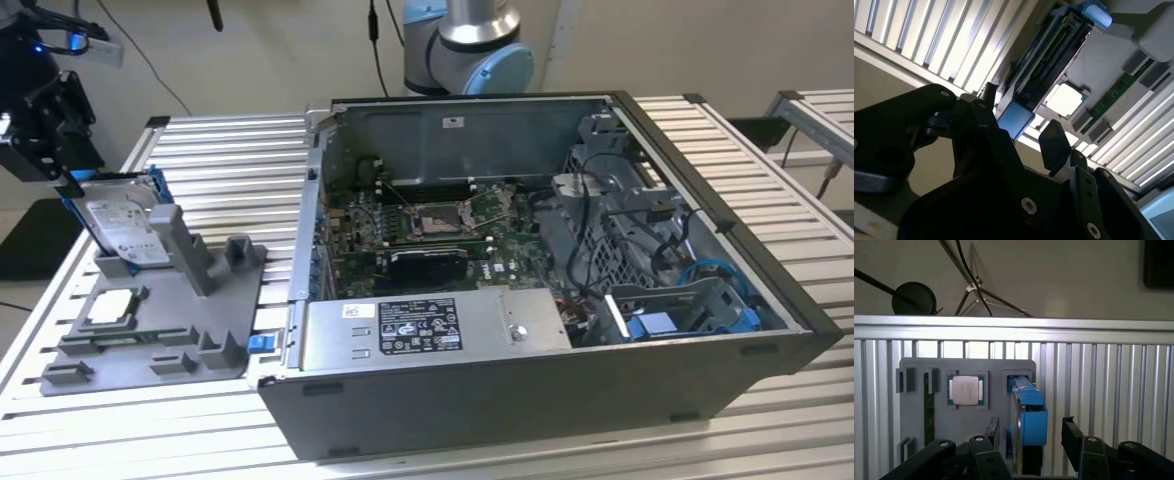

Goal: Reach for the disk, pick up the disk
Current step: 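Pick up the disk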

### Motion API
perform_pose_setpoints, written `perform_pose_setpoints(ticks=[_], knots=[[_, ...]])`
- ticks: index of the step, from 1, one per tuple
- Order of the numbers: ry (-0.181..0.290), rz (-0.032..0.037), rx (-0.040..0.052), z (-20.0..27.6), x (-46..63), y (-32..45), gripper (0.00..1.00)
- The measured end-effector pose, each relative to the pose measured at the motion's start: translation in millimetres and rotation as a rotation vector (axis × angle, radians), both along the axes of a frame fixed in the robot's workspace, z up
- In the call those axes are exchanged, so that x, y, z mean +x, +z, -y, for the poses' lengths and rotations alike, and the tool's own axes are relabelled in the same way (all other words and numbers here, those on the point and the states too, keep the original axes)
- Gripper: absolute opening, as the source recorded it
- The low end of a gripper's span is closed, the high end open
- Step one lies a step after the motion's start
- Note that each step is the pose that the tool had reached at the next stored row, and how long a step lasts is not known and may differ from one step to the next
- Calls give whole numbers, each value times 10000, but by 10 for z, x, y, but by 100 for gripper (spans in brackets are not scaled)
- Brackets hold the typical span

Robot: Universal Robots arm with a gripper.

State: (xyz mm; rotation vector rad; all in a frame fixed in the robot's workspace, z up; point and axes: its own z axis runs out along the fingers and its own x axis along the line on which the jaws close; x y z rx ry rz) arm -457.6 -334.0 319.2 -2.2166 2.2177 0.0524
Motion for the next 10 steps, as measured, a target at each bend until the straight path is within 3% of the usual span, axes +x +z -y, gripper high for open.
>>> perform_pose_setpoints(ticks=[10], knots=[[0,-1,-1,0,0,-145,100]])
